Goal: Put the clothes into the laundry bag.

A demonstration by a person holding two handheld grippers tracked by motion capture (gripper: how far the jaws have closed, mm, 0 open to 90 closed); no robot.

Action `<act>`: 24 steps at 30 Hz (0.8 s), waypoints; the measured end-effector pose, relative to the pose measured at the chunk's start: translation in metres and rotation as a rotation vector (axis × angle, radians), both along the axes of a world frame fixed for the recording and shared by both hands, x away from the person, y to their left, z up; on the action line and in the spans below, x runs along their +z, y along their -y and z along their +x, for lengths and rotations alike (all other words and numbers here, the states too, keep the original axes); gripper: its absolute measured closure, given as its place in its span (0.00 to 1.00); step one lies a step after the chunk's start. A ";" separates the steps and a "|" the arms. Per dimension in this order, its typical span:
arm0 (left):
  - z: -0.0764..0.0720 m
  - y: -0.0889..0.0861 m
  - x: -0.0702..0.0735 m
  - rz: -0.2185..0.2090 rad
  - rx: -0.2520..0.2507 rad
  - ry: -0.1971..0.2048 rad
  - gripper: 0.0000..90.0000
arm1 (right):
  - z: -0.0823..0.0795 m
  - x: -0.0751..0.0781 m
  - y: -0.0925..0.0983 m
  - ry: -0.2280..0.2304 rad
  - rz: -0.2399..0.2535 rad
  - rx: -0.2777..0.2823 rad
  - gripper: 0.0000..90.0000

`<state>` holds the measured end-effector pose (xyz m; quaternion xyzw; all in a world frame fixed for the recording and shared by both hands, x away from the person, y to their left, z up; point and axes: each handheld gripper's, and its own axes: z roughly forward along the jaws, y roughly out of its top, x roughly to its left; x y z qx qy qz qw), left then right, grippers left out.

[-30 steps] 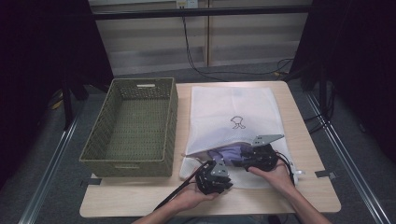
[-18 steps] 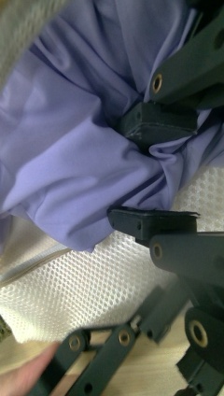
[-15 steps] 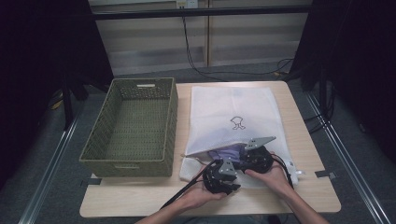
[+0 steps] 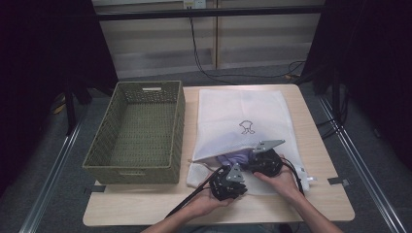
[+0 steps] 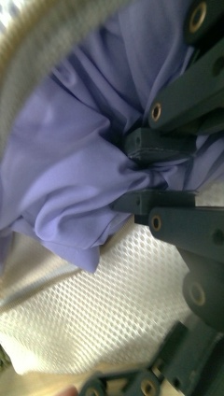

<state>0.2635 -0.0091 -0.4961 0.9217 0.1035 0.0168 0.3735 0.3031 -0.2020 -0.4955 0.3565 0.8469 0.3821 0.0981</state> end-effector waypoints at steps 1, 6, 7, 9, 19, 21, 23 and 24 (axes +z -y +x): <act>0.000 0.000 0.000 -0.002 -0.002 0.002 0.92 | 0.001 0.000 0.000 -0.001 0.002 -0.002 0.87; 0.000 0.000 0.000 0.006 -0.003 -0.002 0.92 | 0.009 -0.001 0.000 0.012 -0.001 -0.038 0.86; 0.000 0.000 -0.001 -0.011 -0.002 -0.007 0.92 | 0.011 -0.001 0.000 0.012 -0.001 -0.040 0.86; -0.001 0.000 -0.001 -0.003 -0.006 0.009 0.92 | 0.016 -0.002 0.000 0.013 -0.003 -0.052 0.86; 0.000 -0.001 -0.001 -0.012 -0.005 0.003 0.92 | 0.030 -0.004 0.005 -0.004 0.028 -0.097 0.84; 0.000 -0.001 -0.001 -0.009 -0.007 0.002 0.92 | 0.030 -0.004 0.005 0.009 0.028 -0.106 0.83; 0.000 -0.001 -0.001 -0.009 -0.009 0.004 0.92 | 0.030 -0.004 0.004 0.006 0.028 -0.113 0.83; -0.001 -0.001 -0.001 -0.010 -0.005 0.001 0.92 | 0.031 -0.005 0.005 0.015 0.028 -0.118 0.83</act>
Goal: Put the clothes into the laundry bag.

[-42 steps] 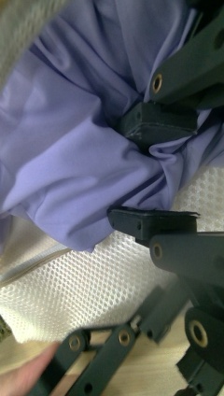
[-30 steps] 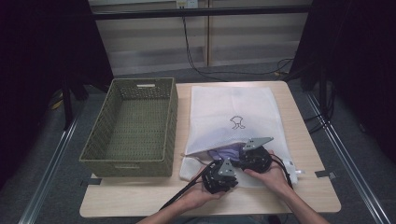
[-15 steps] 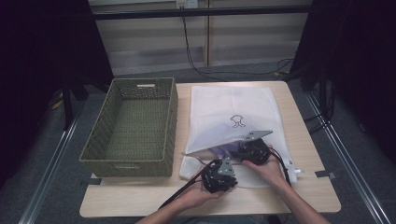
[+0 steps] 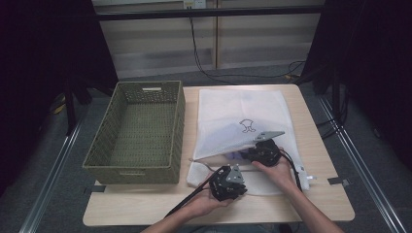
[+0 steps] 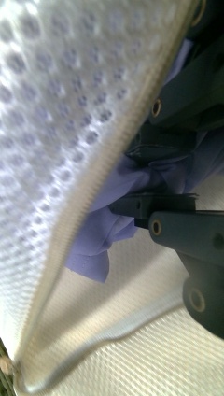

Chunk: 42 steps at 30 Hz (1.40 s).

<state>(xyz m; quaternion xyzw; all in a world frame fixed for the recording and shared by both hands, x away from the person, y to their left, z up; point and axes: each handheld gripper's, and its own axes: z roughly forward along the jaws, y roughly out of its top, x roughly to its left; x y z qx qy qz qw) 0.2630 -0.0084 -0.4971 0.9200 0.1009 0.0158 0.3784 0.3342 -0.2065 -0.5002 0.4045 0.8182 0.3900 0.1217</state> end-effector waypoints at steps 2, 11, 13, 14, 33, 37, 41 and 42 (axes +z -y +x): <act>0.000 0.000 0.000 -0.005 -0.001 0.000 0.92 | 0.002 -0.001 0.000 -0.002 0.004 -0.015 0.83; 0.001 -0.001 0.000 -0.007 -0.003 0.000 0.92 | 0.006 -0.003 0.000 0.018 0.006 -0.061 0.82; 0.001 -0.001 -0.001 -0.010 0.001 -0.003 0.92 | 0.009 -0.005 0.000 0.027 0.030 -0.086 0.82; 0.001 -0.001 0.000 -0.007 -0.002 0.000 0.92 | 0.010 -0.006 0.000 0.029 0.038 -0.100 0.82; 0.001 -0.002 0.000 0.004 -0.009 -0.005 0.92 | 0.028 -0.005 -0.002 0.037 0.004 -0.144 0.80; 0.001 -0.002 0.000 0.004 -0.007 -0.005 0.92 | 0.032 -0.004 -0.001 0.027 0.009 -0.149 0.79; 0.002 -0.002 0.000 -0.003 -0.009 -0.008 0.92 | 0.035 -0.004 -0.002 0.030 -0.001 -0.158 0.79; 0.002 -0.002 0.000 -0.003 -0.009 -0.009 0.92 | 0.036 -0.004 -0.001 0.029 0.002 -0.159 0.78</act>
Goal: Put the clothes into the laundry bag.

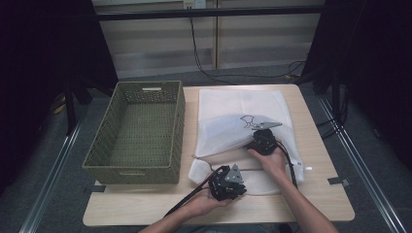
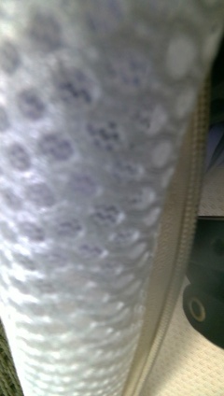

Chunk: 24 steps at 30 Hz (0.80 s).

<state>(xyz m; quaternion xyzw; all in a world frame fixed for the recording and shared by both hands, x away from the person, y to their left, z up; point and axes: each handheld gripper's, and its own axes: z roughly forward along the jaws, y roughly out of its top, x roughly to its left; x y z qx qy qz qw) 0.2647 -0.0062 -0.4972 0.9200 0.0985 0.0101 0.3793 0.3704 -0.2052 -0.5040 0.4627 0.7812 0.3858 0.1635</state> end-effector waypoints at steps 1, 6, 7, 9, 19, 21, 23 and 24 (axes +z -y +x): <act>0.000 0.000 0.000 -0.003 0.002 0.001 0.92 | 0.001 0.000 0.000 0.003 0.001 -0.002 0.78; 0.000 0.000 0.000 0.006 -0.002 0.002 0.92 | 0.001 -0.001 -0.001 0.036 -0.020 -0.027 0.77; 0.000 0.000 0.000 0.006 -0.001 0.003 0.92 | 0.002 -0.001 -0.002 0.046 -0.028 -0.029 0.77; 0.000 0.000 0.000 0.001 -0.003 0.001 0.92 | 0.003 -0.002 -0.003 0.059 -0.034 -0.037 0.77; 0.000 0.000 0.000 -0.001 -0.003 0.000 0.92 | -0.006 0.005 -0.002 0.038 0.025 0.004 0.69; 0.000 0.000 0.000 -0.004 0.002 -0.002 0.92 | -0.012 0.011 0.000 0.032 0.033 0.023 0.67; 0.000 0.000 0.000 -0.003 -0.001 0.001 0.92 | -0.018 0.014 0.003 0.023 0.050 0.039 0.65; 0.000 -0.001 0.000 0.000 0.002 0.000 0.92 | -0.020 0.015 0.004 0.017 0.064 0.053 0.62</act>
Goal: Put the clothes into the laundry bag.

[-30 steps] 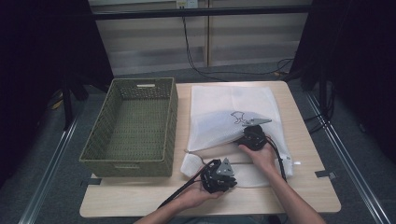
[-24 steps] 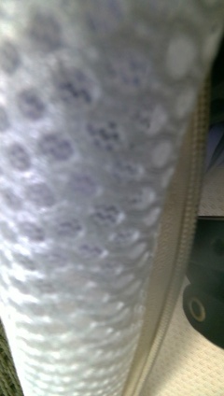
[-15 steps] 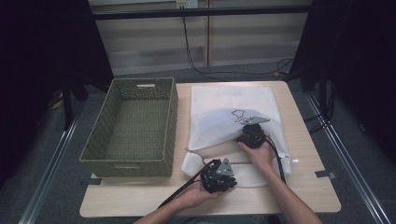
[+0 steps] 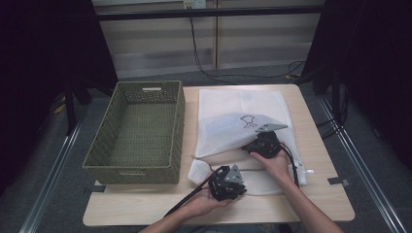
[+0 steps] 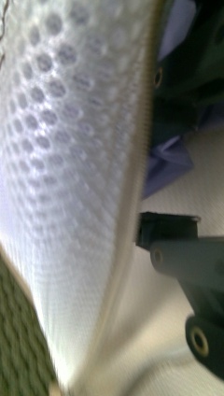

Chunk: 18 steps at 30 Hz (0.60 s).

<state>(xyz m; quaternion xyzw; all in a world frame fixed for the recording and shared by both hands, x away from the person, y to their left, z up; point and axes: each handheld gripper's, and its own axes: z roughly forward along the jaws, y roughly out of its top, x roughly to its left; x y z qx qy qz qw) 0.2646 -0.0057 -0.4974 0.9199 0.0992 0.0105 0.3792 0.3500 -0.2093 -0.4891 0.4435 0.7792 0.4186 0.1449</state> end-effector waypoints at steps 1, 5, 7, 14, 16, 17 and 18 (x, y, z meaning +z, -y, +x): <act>0.000 0.000 0.000 0.001 0.002 -0.006 0.92 | -0.003 0.001 0.001 -0.005 0.007 0.027 0.61; 0.000 0.000 0.000 0.005 0.001 -0.006 0.92 | -0.016 0.009 0.007 -0.009 0.013 0.078 0.62; 0.000 0.000 0.000 0.002 0.003 -0.005 0.92 | -0.025 0.012 0.013 0.000 0.042 0.101 0.64; 0.000 0.001 0.000 -0.008 0.002 -0.007 0.92 | -0.047 0.031 0.022 0.031 0.094 0.157 0.75; 0.001 0.000 0.000 -0.002 -0.002 -0.004 0.92 | -0.046 0.040 0.028 0.060 0.120 0.142 0.76; 0.001 0.000 0.000 -0.001 -0.002 -0.005 0.92 | -0.045 0.044 0.032 0.077 0.123 0.126 0.77; 0.001 0.000 0.000 0.004 -0.004 -0.006 0.92 | -0.044 0.048 0.036 0.092 0.126 0.111 0.78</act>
